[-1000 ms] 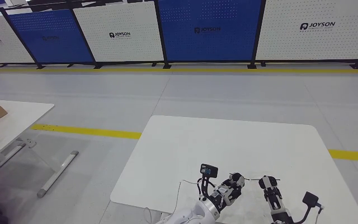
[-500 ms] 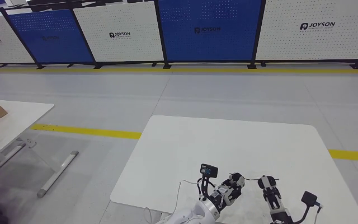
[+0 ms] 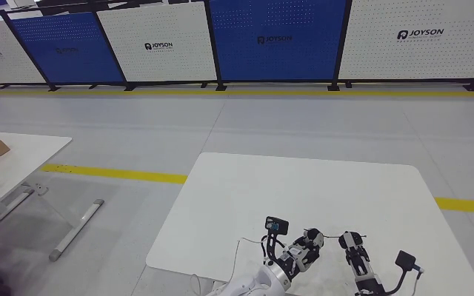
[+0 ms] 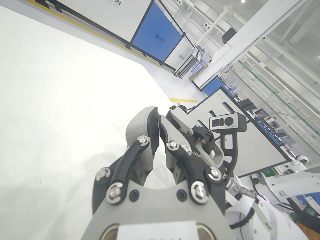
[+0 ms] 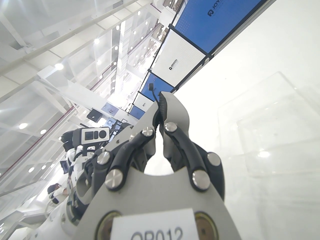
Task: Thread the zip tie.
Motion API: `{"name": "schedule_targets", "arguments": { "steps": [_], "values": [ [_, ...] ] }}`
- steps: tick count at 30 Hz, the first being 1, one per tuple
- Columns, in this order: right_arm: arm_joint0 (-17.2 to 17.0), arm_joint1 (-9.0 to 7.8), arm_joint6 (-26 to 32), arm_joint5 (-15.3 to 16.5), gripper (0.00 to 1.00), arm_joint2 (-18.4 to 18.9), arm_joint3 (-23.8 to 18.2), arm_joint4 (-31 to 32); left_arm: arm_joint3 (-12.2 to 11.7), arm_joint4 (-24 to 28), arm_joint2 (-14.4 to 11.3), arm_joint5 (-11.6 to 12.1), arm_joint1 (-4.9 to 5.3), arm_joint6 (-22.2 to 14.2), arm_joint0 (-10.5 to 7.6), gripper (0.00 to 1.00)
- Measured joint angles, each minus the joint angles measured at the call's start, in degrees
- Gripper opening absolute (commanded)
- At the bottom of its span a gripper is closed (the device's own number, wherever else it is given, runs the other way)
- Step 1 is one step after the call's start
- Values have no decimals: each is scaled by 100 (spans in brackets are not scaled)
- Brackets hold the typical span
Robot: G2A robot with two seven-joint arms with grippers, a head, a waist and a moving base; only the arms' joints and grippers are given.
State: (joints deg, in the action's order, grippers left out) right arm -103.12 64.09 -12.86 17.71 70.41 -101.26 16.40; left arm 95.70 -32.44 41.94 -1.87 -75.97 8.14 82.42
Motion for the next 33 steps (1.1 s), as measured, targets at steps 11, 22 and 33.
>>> {"name": "schedule_targets", "arguments": {
  "steps": [11,22,33],
  "values": [
    [14,59,95,-29,0,22,18,84,0,0,0,0,0,0,0,0],
    [43,94,371,168,0,61,71,67,23,204,22,74,-3,-146,14,0],
    [-11,109,454,176,0,195,33,-61,135,522,162,149,12,-340,85,0]
  ]
}}
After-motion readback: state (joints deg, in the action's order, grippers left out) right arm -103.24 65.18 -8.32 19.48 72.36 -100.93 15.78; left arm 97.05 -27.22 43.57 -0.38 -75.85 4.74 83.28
